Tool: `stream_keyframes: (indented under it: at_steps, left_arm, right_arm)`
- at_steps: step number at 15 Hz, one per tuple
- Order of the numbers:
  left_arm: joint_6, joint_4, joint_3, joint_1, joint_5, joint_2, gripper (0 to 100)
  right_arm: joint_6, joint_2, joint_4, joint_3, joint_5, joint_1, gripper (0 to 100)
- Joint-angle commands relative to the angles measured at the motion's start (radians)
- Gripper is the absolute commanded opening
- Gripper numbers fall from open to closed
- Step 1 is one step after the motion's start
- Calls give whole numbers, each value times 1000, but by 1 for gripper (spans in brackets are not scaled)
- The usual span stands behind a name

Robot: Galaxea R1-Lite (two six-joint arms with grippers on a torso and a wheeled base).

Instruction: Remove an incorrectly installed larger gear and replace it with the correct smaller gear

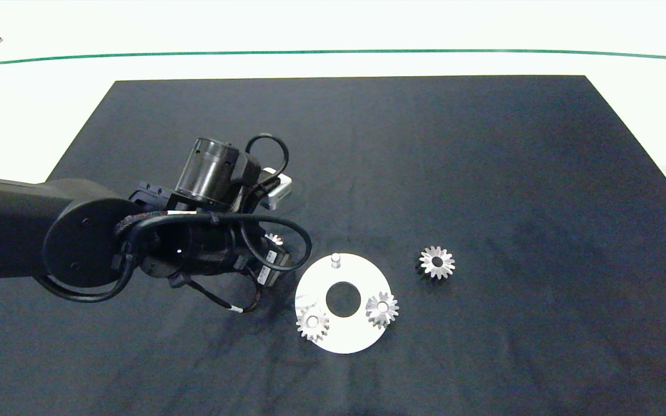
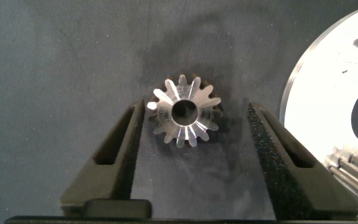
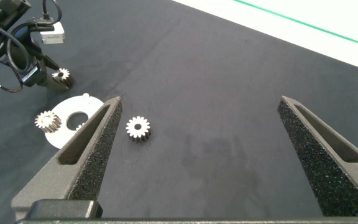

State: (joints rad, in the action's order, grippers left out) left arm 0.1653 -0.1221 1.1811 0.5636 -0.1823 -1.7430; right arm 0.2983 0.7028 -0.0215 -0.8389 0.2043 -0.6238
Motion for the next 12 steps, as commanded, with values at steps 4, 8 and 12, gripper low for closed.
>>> stream_keyframes:
  at_steps: [4, 8, 12]
  left_arm:
    - [-7, 4, 3, 4, -2, -16, 53]
    - [-7, 4, 3, 4, -2, -15, 45]
    - [-9, 4, 3, 4, -2, -12, 36]
  right_arm:
    - [2, 6, 0, 0, 1, -1, 100]
    - [1, 12, -3, -12, 7, 4, 100]
    - [-2, 9, -3, -15, 6, 4, 100]
